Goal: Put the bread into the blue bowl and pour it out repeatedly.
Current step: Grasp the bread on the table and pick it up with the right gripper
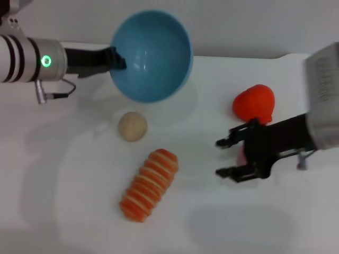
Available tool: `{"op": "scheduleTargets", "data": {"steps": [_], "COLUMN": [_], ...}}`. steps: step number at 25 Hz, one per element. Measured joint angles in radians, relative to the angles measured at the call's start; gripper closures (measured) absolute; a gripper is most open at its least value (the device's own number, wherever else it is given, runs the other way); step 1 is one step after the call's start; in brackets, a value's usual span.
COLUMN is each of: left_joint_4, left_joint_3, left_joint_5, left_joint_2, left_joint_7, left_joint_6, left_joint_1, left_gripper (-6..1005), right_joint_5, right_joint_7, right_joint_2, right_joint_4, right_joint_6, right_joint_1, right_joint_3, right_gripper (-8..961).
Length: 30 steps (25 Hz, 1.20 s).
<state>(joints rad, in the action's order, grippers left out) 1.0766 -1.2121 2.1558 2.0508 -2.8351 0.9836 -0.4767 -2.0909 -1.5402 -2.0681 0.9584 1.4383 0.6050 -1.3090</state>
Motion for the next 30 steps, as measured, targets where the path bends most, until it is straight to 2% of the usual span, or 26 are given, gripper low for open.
{"op": "scheduleTargets", "data": {"steps": [4,11,12,19,30], "left_joint_4": [-0.015,-0.029,-0.029,-0.045,-0.047], "left_joint_3": [0.042,0.066,0.066,0.070,0.071], "left_joint_5": [0.045,0.093,0.093,0.107,0.101], "left_joint_2": [-0.003,-0.003,-0.003,-0.003,0.001], "left_joint_7": [-0.006,-0.040,-0.040,-0.040,-0.039], "left_joint_6": [0.078,0.124,0.124,0.127,0.107], "left_joint_1": [-0.005,0.004,0.004,-0.008,-0.011], "left_gripper": [969,970,971,974,973], "right_joint_5": [-0.038,-0.068,-0.068,-0.068,-0.046], "right_joint_7": [0.001,0.015,0.015,0.017,0.014], "right_joint_2": [-0.007,-0.013,-0.013,-0.018,-0.023], "right_joint_4": [0.033,0.049,0.049,0.044,0.028], "right_joint_6": [-0.071,-0.288,-0.288,-0.422,-0.607], "right_joint_1": [0.045,0.106,0.106,0.143,0.164], "right_joint_3": [-0.154,-0.427,-0.427,-0.627,-0.859], "right_gripper": [318,318,318,319,319]}}
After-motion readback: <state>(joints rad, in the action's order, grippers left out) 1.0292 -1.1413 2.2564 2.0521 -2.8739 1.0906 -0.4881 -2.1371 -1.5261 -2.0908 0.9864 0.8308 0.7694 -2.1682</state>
